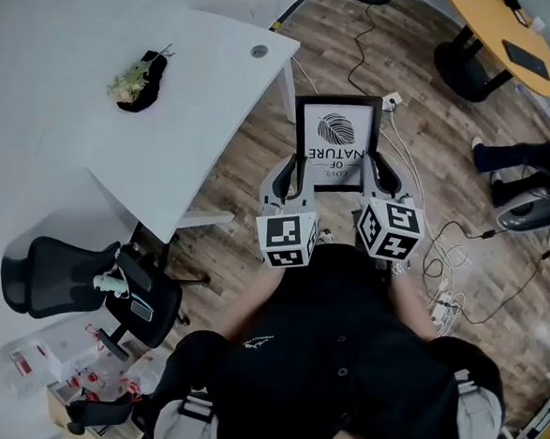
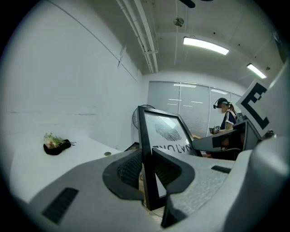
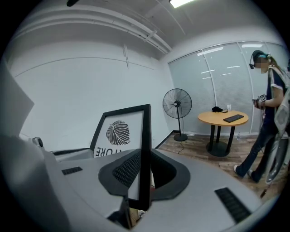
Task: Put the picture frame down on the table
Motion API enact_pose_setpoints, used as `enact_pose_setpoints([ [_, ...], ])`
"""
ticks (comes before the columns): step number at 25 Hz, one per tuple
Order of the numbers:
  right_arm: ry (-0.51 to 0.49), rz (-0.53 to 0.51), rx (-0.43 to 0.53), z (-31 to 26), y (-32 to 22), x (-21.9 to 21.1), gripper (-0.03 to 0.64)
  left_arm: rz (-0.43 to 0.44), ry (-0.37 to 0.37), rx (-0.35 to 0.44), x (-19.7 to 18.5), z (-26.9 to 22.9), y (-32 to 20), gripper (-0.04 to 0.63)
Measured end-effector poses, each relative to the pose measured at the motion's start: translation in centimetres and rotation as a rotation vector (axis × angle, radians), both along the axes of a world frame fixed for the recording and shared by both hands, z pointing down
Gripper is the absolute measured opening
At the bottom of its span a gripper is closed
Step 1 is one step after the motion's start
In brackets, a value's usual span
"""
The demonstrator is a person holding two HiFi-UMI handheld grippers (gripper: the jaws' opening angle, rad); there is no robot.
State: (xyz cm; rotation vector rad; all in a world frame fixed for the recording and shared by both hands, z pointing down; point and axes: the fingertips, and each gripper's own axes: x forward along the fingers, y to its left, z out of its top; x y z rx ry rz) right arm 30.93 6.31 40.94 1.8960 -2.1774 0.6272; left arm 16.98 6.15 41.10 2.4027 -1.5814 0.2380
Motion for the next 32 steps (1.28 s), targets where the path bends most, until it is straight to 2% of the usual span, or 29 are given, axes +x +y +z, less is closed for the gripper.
enact_pose_setpoints([
  [7,0.012,0.069,-0.019,0.5,-5.3,0.8,0.064,0.062,0.017,-0.012,0.8,0.5,-6.3,0.074],
  [16,0.013,0.120,-0.022,-0.2,-14.8,-0.9,0.064,0.116,0.017,-0.013,-0.7,-0.1,-16.6,0.074],
  [22,0.011,0.114,-0.016,-0.3,-20.9,-4.6,0.064,0.110,0.015,-0.005,-4.6,-0.2,-22.7,0.074],
  [32,0.019,0.008,0.006,-0.1,-28.0,-12.9,0.064,0.008,0.027,0.011,-12.9,0.0,-28.3,0.073],
])
